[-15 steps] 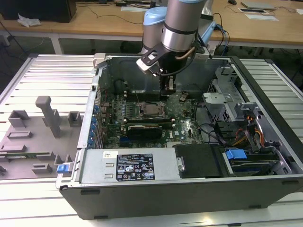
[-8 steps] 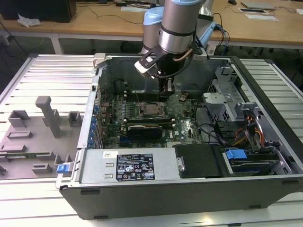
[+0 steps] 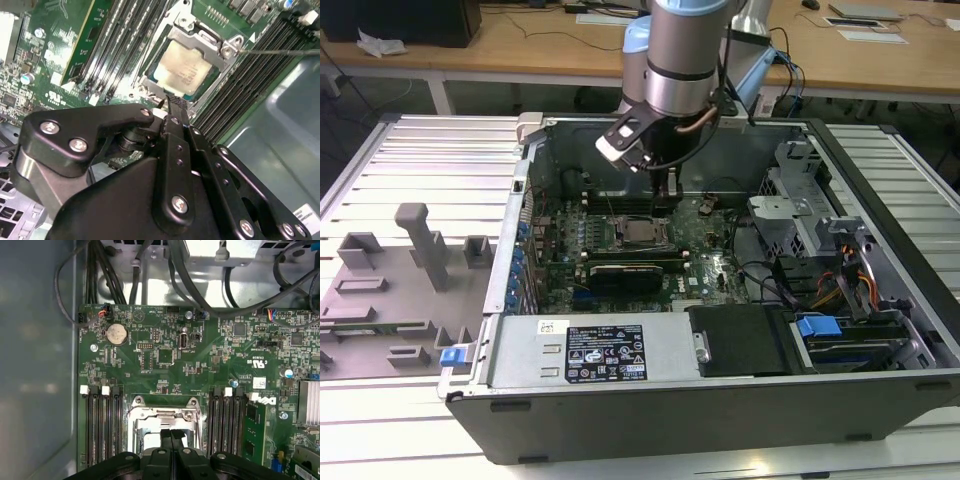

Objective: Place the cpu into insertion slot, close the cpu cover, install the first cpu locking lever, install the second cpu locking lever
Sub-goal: 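Close the cpu cover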

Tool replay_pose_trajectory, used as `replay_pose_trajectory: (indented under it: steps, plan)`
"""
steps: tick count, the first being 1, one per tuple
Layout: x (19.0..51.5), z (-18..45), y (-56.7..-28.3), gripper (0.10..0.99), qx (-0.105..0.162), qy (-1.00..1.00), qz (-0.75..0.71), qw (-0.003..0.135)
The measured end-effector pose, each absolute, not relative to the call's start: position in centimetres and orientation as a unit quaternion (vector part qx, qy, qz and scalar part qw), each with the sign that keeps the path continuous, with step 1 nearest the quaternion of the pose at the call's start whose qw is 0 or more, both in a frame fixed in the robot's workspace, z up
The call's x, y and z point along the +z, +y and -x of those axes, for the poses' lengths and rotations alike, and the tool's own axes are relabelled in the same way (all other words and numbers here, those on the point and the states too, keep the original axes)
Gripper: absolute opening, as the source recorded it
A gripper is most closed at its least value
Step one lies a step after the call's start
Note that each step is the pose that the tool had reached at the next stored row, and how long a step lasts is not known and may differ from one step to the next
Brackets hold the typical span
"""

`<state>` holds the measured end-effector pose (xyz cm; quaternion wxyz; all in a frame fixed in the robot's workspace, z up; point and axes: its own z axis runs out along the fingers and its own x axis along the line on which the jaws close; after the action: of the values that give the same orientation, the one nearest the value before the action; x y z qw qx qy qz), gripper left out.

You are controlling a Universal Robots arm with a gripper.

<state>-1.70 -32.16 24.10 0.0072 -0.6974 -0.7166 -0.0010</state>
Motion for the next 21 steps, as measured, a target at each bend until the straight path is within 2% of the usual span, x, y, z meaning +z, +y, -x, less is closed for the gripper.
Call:
replay_pose_trajectory:
  steps: [21]
  plan:
    - [23.9,3.8,-32.3,0.106,-0.003,-0.742,0.67,0.007]
